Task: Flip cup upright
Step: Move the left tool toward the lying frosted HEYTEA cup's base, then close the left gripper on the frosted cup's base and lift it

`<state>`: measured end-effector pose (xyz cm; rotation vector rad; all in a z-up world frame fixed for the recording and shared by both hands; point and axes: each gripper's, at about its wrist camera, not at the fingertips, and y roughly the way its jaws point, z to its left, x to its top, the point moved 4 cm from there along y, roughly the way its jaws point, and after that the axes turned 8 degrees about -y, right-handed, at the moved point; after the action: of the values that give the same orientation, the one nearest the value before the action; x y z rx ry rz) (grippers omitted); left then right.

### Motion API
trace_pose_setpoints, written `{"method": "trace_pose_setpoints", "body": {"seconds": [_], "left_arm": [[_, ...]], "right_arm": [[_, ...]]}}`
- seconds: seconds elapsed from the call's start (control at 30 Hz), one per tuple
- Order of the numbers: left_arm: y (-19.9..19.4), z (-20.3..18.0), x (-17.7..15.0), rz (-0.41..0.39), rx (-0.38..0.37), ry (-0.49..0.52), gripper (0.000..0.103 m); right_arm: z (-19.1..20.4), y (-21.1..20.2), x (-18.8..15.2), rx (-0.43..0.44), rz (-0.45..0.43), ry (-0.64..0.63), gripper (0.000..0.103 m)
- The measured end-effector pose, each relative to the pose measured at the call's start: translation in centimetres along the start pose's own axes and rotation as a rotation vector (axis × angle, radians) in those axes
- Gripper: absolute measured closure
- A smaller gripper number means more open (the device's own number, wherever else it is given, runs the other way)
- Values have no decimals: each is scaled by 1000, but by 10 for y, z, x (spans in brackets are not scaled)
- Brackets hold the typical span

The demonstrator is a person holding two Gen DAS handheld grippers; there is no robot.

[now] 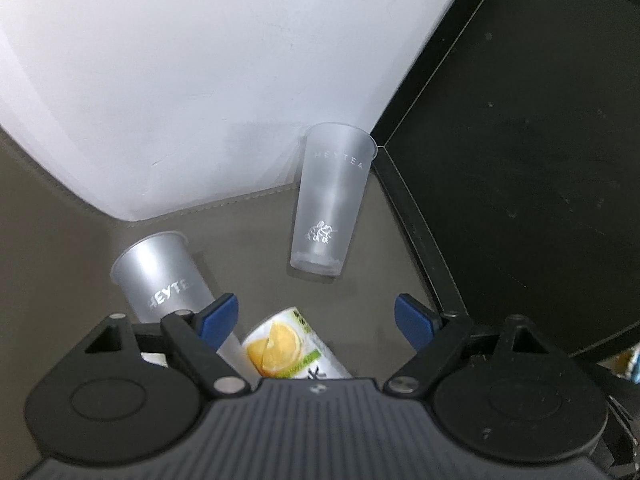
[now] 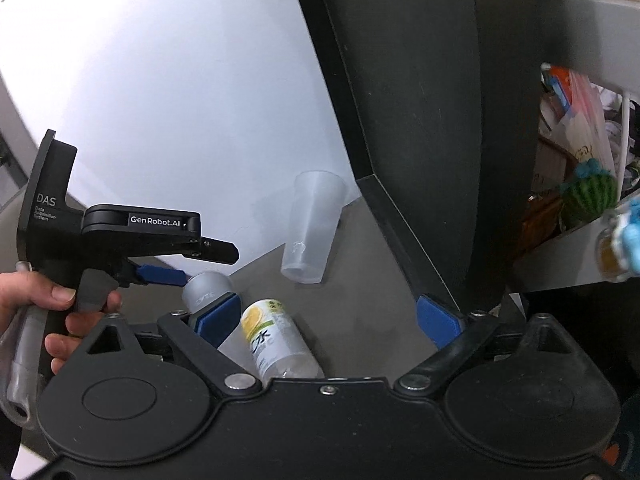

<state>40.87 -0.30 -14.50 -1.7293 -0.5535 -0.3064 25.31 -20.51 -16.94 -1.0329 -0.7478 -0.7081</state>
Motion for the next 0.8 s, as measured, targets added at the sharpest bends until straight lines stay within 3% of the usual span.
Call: {"method": "trace_pose_setpoints", "body": {"seconds": [0.33, 0.5, 0.8], "left_arm": [[50, 2, 17, 21, 7, 11, 21], [79, 3, 22, 44, 20, 2, 23], [122, 0, 28, 84, 39, 9, 24]], "right_arm": [[-5, 28, -14, -7, 16, 14, 20], [-9, 38, -21, -49, 34, -10, 20], [-11, 46, -26, -20, 100, 55, 20]]}}
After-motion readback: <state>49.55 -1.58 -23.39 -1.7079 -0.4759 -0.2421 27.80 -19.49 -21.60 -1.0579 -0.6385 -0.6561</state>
